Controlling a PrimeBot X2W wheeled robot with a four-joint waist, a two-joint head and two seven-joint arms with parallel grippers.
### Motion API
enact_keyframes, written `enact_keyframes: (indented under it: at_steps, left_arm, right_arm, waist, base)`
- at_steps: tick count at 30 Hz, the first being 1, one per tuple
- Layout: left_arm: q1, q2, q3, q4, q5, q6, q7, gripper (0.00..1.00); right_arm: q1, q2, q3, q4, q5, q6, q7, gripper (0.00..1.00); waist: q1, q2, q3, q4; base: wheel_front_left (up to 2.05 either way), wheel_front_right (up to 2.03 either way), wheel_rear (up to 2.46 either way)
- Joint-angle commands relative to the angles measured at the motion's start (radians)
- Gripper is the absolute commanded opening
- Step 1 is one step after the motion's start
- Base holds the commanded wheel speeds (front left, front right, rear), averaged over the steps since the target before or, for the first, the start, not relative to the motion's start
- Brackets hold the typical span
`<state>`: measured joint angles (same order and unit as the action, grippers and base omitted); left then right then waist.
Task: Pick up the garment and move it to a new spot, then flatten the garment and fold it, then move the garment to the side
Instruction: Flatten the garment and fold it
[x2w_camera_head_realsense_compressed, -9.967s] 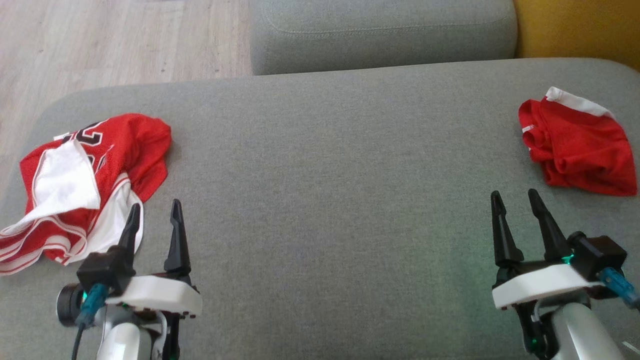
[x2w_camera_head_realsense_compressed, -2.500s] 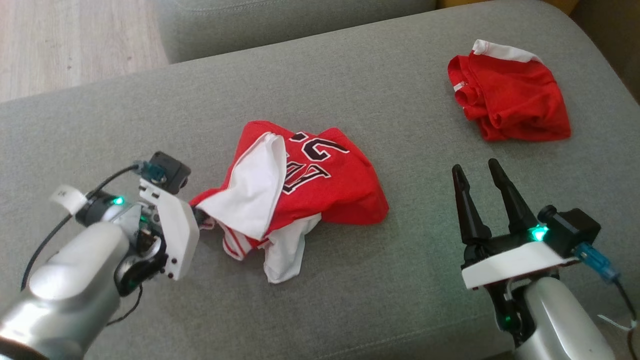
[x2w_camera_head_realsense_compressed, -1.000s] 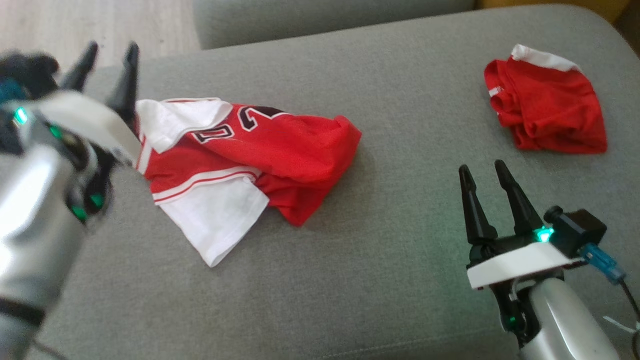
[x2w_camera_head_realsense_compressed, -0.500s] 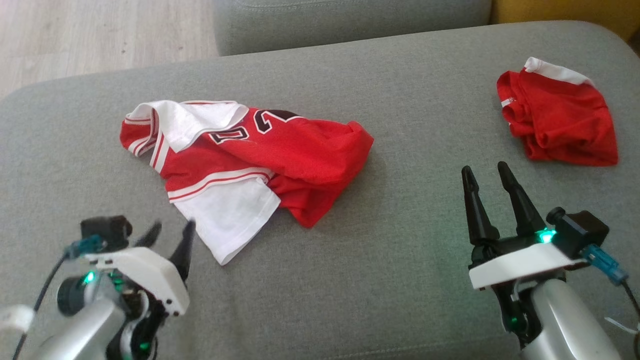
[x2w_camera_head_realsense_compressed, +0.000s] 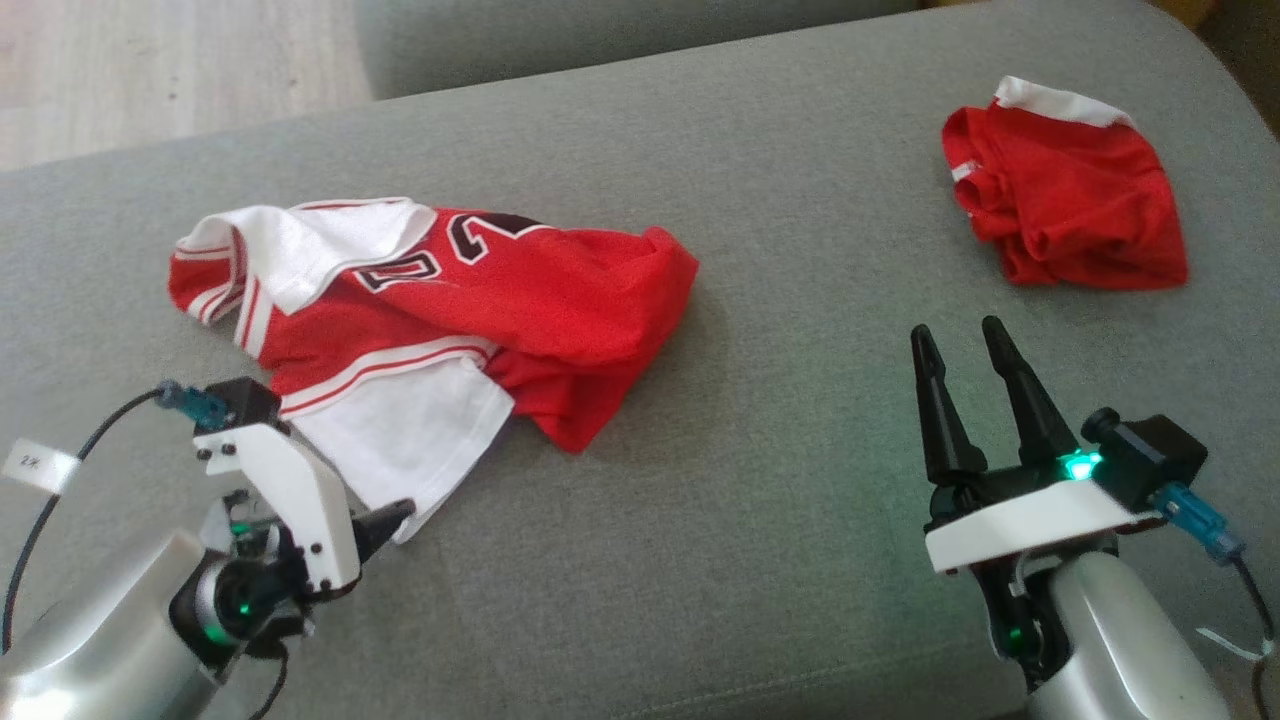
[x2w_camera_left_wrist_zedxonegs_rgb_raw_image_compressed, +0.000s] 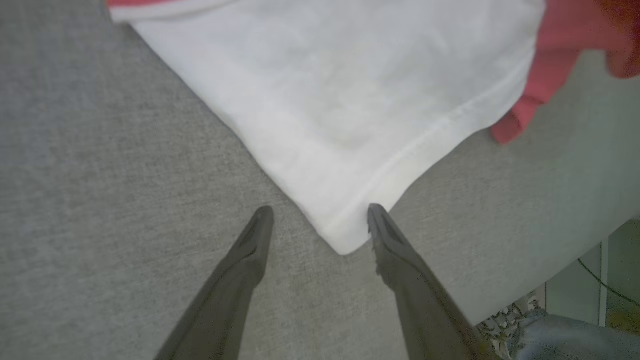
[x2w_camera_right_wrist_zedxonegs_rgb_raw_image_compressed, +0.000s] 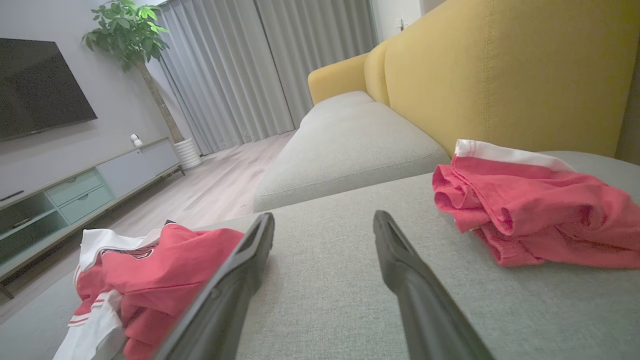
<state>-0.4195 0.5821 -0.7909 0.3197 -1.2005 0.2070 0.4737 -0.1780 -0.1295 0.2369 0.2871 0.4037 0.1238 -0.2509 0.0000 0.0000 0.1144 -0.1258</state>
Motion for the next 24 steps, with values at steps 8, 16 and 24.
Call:
enact_keyframes:
  at_steps: [8,16,24]
  left_arm:
    - [-0.102,-0.014,0.006,0.113,-0.016,-0.043,0.092,1.0]
    - [-0.136,-0.019,0.006,0.137,-0.01,-0.119,0.073,0.0]
    - [-0.096,0.085,0.01,0.013,-0.033,-0.133,0.135,0.0]
  right_arm:
    - [-0.054,0.02,0.012,-0.036,0.007,0.007,-0.011,1.0]
    - [-0.038,0.011,0.003,-0.029,0.002,0.007,-0.011,1.0]
    - [-0.019,0.0,0.001,-0.026,-0.003,0.007,-0.011,1.0]
  waist:
    - [0.0,0.0,0.028,-0.034]
    - [0.0,0.0,-0.003,0.031]
    - [0.0,0.0,-0.035,0.094]
  base:
    - [0.0,0.0,0.0]
    - [0.0,0.0,0.0]
    - [0.0,0.0,0.0]
